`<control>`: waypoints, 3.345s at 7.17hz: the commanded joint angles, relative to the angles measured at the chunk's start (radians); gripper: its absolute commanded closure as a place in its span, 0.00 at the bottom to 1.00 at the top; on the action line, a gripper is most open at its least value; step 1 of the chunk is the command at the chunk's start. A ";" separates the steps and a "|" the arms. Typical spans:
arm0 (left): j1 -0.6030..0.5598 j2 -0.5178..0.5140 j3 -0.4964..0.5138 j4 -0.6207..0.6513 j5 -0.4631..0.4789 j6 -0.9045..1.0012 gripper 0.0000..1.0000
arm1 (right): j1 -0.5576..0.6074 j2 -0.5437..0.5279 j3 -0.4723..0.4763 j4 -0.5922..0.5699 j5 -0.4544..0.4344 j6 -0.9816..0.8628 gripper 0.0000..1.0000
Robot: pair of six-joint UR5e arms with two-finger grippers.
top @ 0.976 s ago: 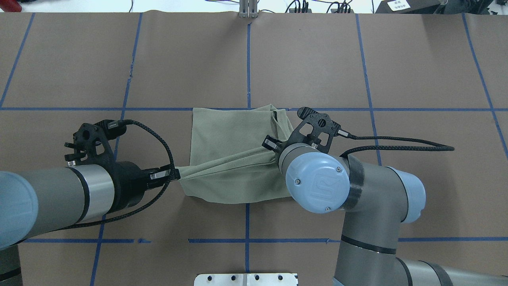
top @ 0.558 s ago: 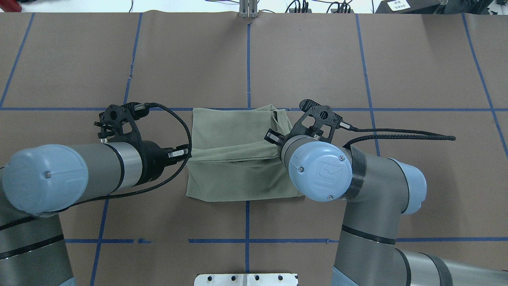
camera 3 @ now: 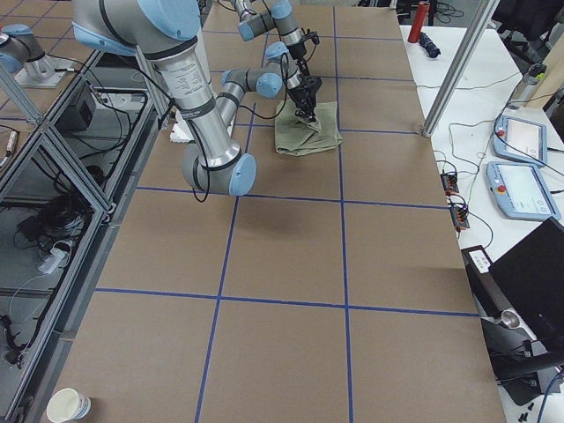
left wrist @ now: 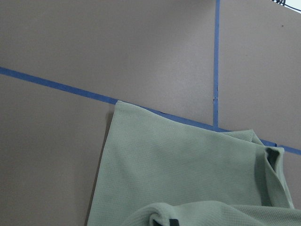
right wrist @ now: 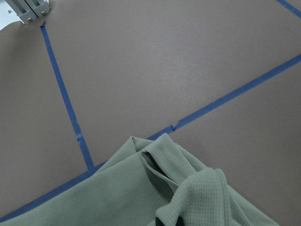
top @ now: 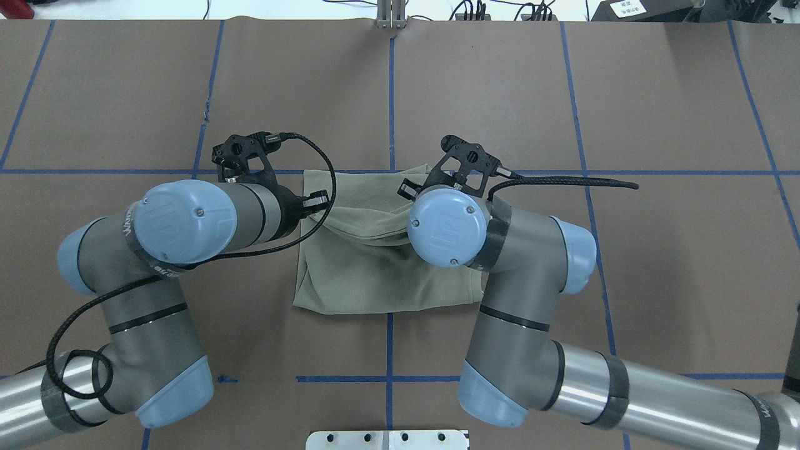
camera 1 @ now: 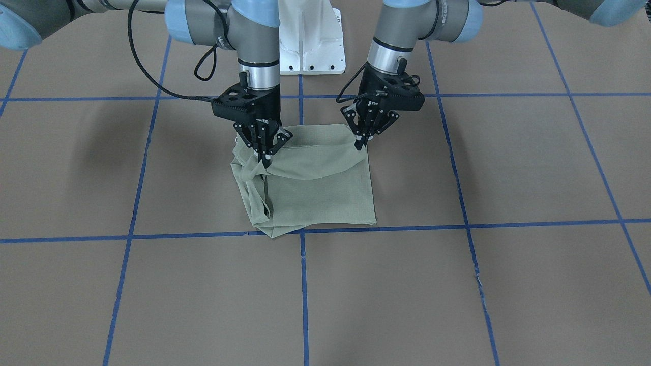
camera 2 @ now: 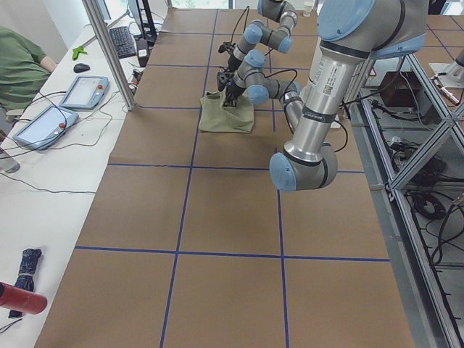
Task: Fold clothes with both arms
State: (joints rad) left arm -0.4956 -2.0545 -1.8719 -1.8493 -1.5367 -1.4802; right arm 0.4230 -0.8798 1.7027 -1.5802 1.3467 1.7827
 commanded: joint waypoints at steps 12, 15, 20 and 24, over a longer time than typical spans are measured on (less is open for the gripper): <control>-0.199 -0.065 0.195 -0.103 -0.232 0.414 0.00 | -0.004 0.114 -0.222 0.095 0.094 -0.264 0.00; -0.199 -0.065 0.194 -0.103 -0.232 0.408 0.00 | 0.008 0.117 -0.287 0.095 0.089 -0.390 0.00; -0.199 -0.035 0.152 -0.103 -0.235 0.409 0.00 | 0.288 0.147 -0.497 0.105 0.109 -0.530 0.00; -0.323 0.156 0.025 -0.085 -0.325 0.709 0.00 | 0.500 -0.058 -0.244 0.100 0.541 -0.981 0.00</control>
State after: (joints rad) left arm -0.7472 -1.9915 -1.7951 -1.9368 -1.8095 -0.9219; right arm 0.8461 -0.8215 1.3318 -1.4748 1.7746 0.9518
